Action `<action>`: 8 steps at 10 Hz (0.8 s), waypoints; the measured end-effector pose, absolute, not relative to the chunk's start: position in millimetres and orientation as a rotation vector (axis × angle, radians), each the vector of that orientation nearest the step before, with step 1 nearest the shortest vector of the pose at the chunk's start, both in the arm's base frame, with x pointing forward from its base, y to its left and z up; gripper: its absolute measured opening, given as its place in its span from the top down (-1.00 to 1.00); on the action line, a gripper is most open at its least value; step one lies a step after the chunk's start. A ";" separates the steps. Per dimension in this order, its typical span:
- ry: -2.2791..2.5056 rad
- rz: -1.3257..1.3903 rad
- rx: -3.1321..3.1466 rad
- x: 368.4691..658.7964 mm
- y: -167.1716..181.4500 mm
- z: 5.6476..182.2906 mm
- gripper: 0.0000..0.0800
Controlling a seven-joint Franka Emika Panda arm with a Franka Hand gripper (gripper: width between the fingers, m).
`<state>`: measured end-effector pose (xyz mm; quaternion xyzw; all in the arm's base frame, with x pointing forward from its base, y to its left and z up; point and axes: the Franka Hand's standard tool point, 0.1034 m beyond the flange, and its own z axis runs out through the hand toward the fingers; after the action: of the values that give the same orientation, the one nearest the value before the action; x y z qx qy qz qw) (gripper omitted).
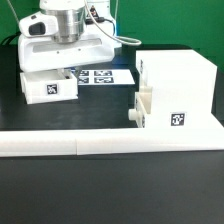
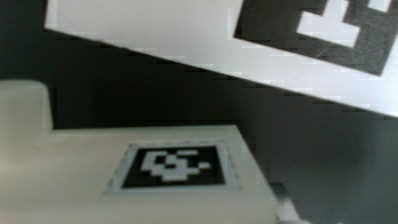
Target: Assemble drawer
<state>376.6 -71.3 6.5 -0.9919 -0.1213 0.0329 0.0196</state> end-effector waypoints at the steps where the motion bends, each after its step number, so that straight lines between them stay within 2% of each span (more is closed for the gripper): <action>1: -0.377 0.102 -3.078 376.6 -71.4 6.5 0.89; 4: -0.381 0.100 -3.078 377.8 -70.5 7.4 0.89; 6: -0.500 0.175 -3.047 390.4 -47.7 29.0 0.89; 8: -0.579 0.209 -3.018 412.7 -40.4 50.2 0.89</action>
Offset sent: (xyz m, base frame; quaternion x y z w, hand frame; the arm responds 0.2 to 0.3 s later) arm 0.0000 0.0000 0.0000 0.0000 0.0000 0.0000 1.0000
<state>412.7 -40.4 50.2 -0.9794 -0.1878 0.0677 0.0307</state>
